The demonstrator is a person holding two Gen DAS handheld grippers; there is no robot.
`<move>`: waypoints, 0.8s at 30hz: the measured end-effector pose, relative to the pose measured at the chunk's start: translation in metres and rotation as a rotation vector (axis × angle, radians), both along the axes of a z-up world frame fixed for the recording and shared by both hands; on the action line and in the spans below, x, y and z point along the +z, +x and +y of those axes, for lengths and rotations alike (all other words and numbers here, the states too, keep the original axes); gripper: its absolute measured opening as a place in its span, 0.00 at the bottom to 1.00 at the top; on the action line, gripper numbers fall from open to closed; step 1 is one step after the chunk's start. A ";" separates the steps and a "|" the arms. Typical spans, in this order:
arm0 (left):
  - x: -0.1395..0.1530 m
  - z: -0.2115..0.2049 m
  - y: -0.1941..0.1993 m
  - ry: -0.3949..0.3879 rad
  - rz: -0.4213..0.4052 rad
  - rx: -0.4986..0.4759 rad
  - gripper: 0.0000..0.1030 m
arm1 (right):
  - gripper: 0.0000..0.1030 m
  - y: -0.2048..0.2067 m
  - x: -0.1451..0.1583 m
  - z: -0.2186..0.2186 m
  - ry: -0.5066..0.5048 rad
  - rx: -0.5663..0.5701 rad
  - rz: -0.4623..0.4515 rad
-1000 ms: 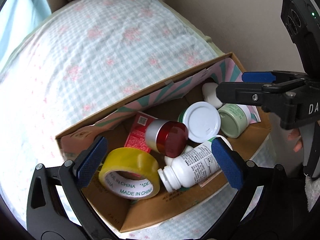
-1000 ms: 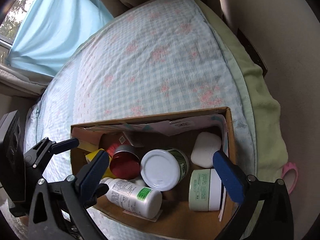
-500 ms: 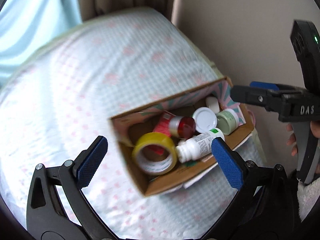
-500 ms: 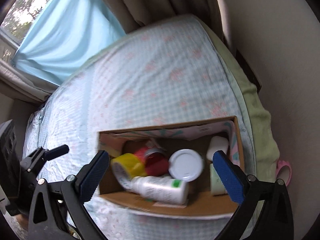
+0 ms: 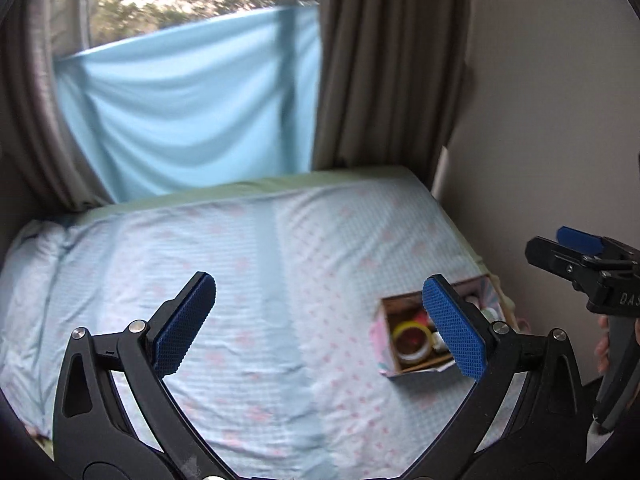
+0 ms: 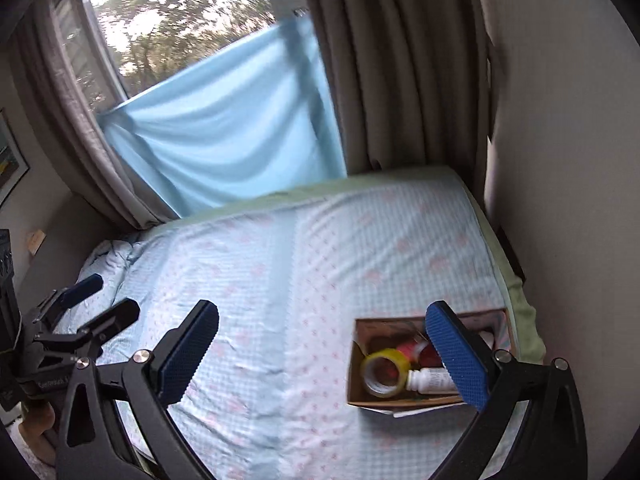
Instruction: Organize rigid objects
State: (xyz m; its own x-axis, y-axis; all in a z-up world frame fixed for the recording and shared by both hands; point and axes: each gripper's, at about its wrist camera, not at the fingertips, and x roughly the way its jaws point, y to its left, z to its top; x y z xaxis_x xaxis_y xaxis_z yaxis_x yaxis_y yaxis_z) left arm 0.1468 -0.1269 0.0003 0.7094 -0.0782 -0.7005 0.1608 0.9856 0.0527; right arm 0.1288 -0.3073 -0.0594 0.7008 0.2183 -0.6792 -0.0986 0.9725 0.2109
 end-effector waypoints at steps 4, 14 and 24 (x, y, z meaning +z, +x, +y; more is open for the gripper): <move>0.017 0.036 -0.033 0.024 -0.062 0.070 1.00 | 1.00 -0.031 0.019 0.044 -0.095 0.001 -0.105; 0.013 0.079 -0.087 -0.049 -0.087 0.152 1.00 | 1.00 -0.067 0.005 0.076 -0.164 -0.018 -0.134; 0.010 0.068 -0.092 -0.052 -0.108 0.130 1.00 | 1.00 -0.078 0.012 0.072 -0.189 -0.062 -0.147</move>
